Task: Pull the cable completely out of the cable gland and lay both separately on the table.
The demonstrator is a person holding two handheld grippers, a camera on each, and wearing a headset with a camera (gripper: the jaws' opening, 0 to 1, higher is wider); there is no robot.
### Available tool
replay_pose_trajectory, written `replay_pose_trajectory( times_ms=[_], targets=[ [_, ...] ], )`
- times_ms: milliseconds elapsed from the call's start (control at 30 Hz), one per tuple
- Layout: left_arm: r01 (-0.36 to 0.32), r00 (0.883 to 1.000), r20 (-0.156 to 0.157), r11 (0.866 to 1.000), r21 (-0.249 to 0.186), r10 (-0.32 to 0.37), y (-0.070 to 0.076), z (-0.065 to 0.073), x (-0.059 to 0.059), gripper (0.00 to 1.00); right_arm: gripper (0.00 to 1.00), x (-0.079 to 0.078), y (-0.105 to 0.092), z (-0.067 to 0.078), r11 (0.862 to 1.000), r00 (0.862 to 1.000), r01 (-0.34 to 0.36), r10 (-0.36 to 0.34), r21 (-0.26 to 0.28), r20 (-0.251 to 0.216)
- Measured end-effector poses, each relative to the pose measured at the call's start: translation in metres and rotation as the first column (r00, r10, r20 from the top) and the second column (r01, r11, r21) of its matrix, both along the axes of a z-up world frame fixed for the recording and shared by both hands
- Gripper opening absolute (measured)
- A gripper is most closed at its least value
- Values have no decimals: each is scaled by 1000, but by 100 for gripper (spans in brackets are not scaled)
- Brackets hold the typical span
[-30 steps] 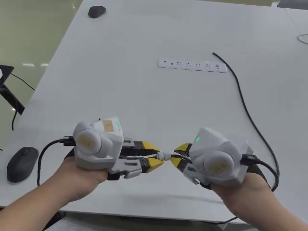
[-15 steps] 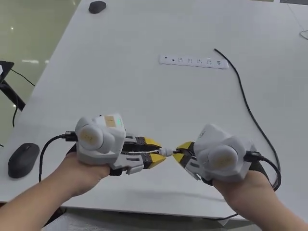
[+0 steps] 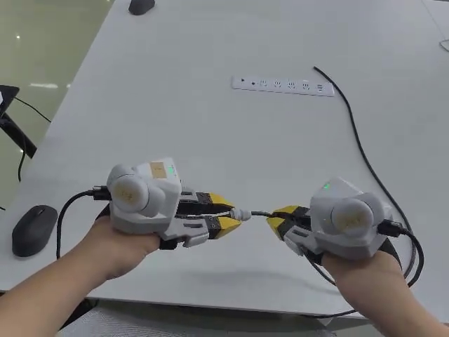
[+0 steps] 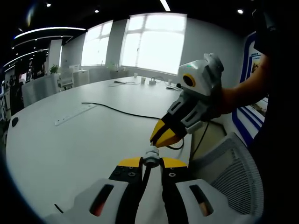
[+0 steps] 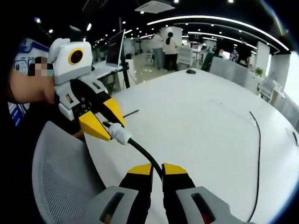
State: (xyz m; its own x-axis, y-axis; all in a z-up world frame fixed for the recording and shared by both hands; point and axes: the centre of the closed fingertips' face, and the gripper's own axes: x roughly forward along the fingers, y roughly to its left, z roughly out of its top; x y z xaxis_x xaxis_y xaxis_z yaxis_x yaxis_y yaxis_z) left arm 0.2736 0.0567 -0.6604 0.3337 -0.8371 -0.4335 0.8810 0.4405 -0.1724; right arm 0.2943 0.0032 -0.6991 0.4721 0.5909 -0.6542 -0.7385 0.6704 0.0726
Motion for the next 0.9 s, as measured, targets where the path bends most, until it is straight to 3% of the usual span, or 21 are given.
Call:
replay_pose_trajectory(
  times_ms=[133,333,533,633,667,800,867,900],
  targets=[
    [2,1000,5,1000,2,-2,-1,1,1,15,2,4,-11,-7,996,996,87,-86,36,-24],
    [0,1000,13,1000,-9,0,-2,4,3,15,2,12,-31,-17,966,969,236,-226,106,-99],
    [-1,1000,13,1000,-12,1,-3,5,4,15,2,12,-48,-34,913,915,378,-343,157,-211],
    [4,1000,13,1000,-6,-3,-3,4,3,15,2,7,-55,-45,881,879,444,-393,163,-271],
    [5,1000,13,1000,-4,-5,-4,4,2,15,2,6,-56,-49,865,861,472,-410,174,-300],
    [8,1000,14,1000,2,-8,-4,2,-1,15,2,2,-61,-58,820,813,543,-459,181,-357],
    [9,1000,14,1000,5,-9,-4,1,-2,15,2,2,-62,-61,810,802,558,-471,178,-367],
    [11,1000,15,1000,7,-11,-4,1,-3,15,2,2,-64,-62,798,790,575,-484,180,-377]
  ],
)
